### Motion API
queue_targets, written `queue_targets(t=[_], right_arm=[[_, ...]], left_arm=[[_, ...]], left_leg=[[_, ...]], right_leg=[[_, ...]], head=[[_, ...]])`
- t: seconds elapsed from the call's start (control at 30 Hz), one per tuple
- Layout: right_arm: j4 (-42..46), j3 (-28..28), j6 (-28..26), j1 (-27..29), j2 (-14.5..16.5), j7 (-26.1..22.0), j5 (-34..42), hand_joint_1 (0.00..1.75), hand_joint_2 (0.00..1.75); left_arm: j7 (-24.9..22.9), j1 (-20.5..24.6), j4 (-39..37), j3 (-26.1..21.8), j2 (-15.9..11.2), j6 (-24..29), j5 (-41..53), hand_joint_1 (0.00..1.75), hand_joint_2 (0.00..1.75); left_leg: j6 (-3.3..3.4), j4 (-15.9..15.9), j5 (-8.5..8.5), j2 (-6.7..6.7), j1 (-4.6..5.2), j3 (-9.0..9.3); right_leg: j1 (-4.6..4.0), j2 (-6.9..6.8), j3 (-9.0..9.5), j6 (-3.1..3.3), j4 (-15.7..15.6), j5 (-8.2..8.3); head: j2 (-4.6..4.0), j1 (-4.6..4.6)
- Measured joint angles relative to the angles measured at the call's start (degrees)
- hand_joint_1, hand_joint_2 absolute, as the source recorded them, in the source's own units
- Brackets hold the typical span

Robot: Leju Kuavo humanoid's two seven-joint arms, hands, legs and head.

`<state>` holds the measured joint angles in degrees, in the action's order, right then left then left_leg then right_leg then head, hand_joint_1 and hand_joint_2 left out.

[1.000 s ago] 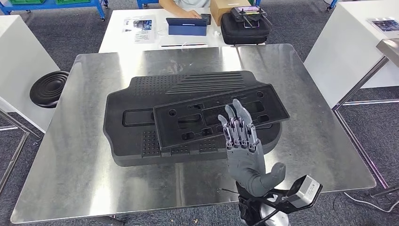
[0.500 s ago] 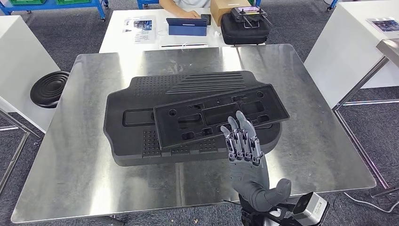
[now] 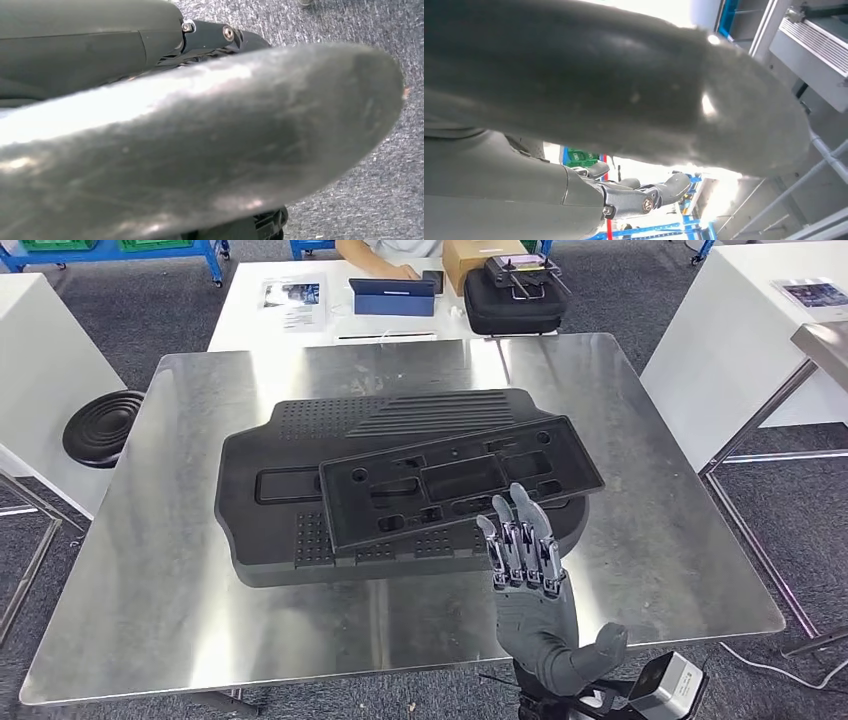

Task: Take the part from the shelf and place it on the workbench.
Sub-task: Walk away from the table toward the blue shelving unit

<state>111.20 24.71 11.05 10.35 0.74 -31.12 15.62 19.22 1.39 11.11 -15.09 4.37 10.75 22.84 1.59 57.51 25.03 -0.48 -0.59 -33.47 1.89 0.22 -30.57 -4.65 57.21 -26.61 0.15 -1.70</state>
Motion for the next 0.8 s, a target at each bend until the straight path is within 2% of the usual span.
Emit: queue_targets(t=[0.07, 0.1, 0.13, 0.17, 0.2, 0.27, 0.3, 0.33, 0.37, 0.47, 0.5, 0.53, 0.6, 0.63, 0.67, 0.73, 0.77, 0.8], right_arm=[[-0.1, -0.1, 0.2, 0.1, 0.1, 0.2, 0.4, 0.0, 0.0], [-0.1, -0.2, 0.3, 0.1, 0.2, 0.3, 0.5, 0.0, 0.0], [-0.1, -0.2, 0.3, 0.1, 0.2, 0.3, 0.6, 0.0, 0.0], [-0.2, -0.3, 0.4, 0.1, 0.3, 0.4, 0.6, 0.0, 0.0], [-0.3, -0.3, 0.5, 0.2, 0.4, 0.4, 0.7, 0.0, 0.0], [-0.6, -0.3, 0.6, 0.3, 0.6, 0.4, 0.8, 0.0, 0.0], [-0.8, -0.4, 0.7, 0.3, 0.6, 0.4, 0.9, 0.0, 0.0], [-1.0, -0.4, 0.7, 0.3, 0.6, 0.4, 0.9, 0.0, 0.0], [-1.2, -0.4, 0.8, 0.3, 0.6, 0.4, 0.9, 0.0, 0.0], [-1.8, -0.5, 0.8, 0.3, 0.7, 0.4, 1.0, 0.0, 0.0], [-1.9, -0.5, 0.9, 0.3, 0.8, 0.5, 1.0, 0.0, 0.0], [-2.0, -0.5, 0.9, 0.3, 0.8, 0.5, 1.0, 0.0, 0.0], [-2.1, -0.5, 1.0, 0.3, 0.9, 0.5, 1.0, 0.0, 0.0], [-2.2, -0.5, 1.0, 0.3, 0.9, 0.5, 1.0, 0.0, 0.0], [-2.2, -0.5, 1.0, 0.3, 0.9, 0.6, 1.0, 0.0, 0.0], [-2.3, -0.6, 1.0, 0.3, 0.9, 0.6, 1.0, 0.0, 0.0], [-2.4, -0.6, 1.0, 0.3, 0.9, 0.6, 1.0, 0.0, 0.0], [-2.5, -0.6, 1.0, 0.3, 0.9, 0.6, 1.0, 0.0, 0.0]], left_arm=[[0.0, 0.0, 0.0, -0.1, 0.0, 0.0, 0.0, 0.0, 0.0], [0.0, 0.0, 0.0, -0.1, 0.0, 0.0, 0.0, 0.0, 0.0], [0.0, 0.0, 0.0, -0.2, 0.0, 0.0, 0.1, 0.0, 0.0], [0.0, -0.1, 0.0, -0.3, 0.0, 0.0, 0.1, 0.0, 0.0], [0.0, -0.1, 0.0, -0.3, 0.0, 0.0, 0.1, 0.0, 0.0], [0.0, 0.0, -0.1, -0.3, 0.0, 0.0, 0.2, 0.0, 0.0], [0.0, 0.0, -0.1, -0.4, 0.0, 0.0, 0.3, 0.0, 0.0], [0.0, -0.1, -0.1, -0.4, 0.0, 0.1, 0.3, 0.0, 0.0], [0.0, 0.0, -0.1, -0.4, 0.0, 0.1, 0.4, 0.0, 0.0], [0.0, 0.1, -0.1, -0.5, 0.0, 0.1, 0.4, 0.0, 0.0], [0.0, 0.1, -0.1, -0.5, 0.1, 0.1, 0.4, 0.0, 0.0], [0.0, 0.2, -0.1, -0.6, 0.1, 0.1, 0.4, 0.0, 0.0], [0.0, 0.2, -0.1, -0.6, 0.1, 0.1, 0.3, 0.0, 0.0], [0.0, 0.2, -0.1, -0.6, 0.2, 0.1, 0.3, 0.0, 0.0], [0.0, 0.2, -0.1, -0.6, 0.2, 0.1, 0.3, 0.0, 0.0], [0.0, 0.3, -0.1, -0.7, 0.2, 0.1, 0.3, 0.0, 0.0], [0.0, 0.3, -0.1, -0.7, 0.2, 0.1, 0.3, 0.0, 0.0], [0.0, 0.3, -0.1, -0.7, 0.2, 0.1, 0.3, 0.0, 0.0]], left_leg=[[-0.85, 0.2, -0.21, -0.08, 0.11, -0.1], [-1.19, 0.4, -0.17, -0.08, 0.0, -0.22], [-1.46, 0.9, 0.44, -0.02, -0.13, -0.49], [-1.67, 2.3, 1.85, 0.06, -0.25, -1.05], [-1.83, 4.9, 4.07, 0.15, -0.32, -2.03], [-2.07, 12.1, 8.91, 0.23, -0.35, -4.51], [-2.13, 15.0, 10.26, 0.23, -0.37, -5.23], [-2.14, 16.0, 10.47, 0.23, -0.39, -5.05], [-2.09, 14.8, 9.61, 0.24, -0.42, -3.74], [-1.89, 4.0, 5.85, 0.09, -0.46, 3.62], [-1.74, 1.6, 5.32, -0.07, -0.36, 5.05], [-1.54, 0.5, 5.21, -0.24, -0.19, 5.54], [-0.8, 0.5, 4.63, -0.37, 0.13, 4.86], [-0.33, 0.4, 4.25, -0.27, 0.17, 4.38], [0.27, 0.3, 3.74, -0.16, 0.17, 3.79], [1.15, 0.2, 2.61, 0.07, 0.21, 2.31], [1.42, 0.2, 2.05, 0.16, 0.32, 1.52], [1.51, 0.2, 1.5, 0.24, 0.47, 0.85]], right_leg=[[-0.21, 0.37, -0.11, 1.13, -0.2, 0.31], [-0.05, 0.36, -0.25, 1.64, -0.4, 0.31], [0.04, 0.35, -0.45, 2.1, -0.3, 0.55], [0.14, 0.28, -0.69, 2.58, -0.4, 0.83], [0.16, 0.2, -0.99, 3.05, -0.4, 1.12], [-0.14, 0.01, -1.76, 3.68, -0.4, 1.63], [-0.29, -0.08, -2.17, 3.8, -0.3, 1.88], [-0.4, -0.13, -2.54, 3.81, -0.3, 2.14], [-0.46, -0.15, -2.84, 3.71, -0.3, 2.39], [-0.54, -0.15, -3.41, 2.96, -0.1, 3.07], [-0.63, -0.15, -3.52, 2.59, 0.0, 3.31], [-0.71, -0.16, -3.63, 2.2, 0.0, 3.59], [-0.71, -0.14, -3.8, 1.31, -0.1, 4.17], [-0.65, -0.13, -4.17, 1.05, 0.1, 4.0], [-0.62, -0.13, -4.83, 1.07, 1.0, 3.0], [-0.65, -0.14, -7.2, 1.82, 6.6, -1.36], [-0.68, -0.14, -8.43, 2.16, 10.6, -3.77], [-0.72, -0.14, -9.28, 2.21, 14.1, -5.41]], head=[[0.0, -0.14], [0.0, -0.16], [0.0, -0.26], [0.0, -0.28], [0.0, -0.31], [0.0, -0.34], [0.0, -0.34], [0.0, -0.34], [0.0, -0.33], [0.0, -0.31], [0.0, -0.25], [0.0, -0.2], [0.0, -0.07], [0.0, -0.06], [0.0, 0.03], [0.0, 0.16], [0.0, 0.23], [0.0, 0.22]])
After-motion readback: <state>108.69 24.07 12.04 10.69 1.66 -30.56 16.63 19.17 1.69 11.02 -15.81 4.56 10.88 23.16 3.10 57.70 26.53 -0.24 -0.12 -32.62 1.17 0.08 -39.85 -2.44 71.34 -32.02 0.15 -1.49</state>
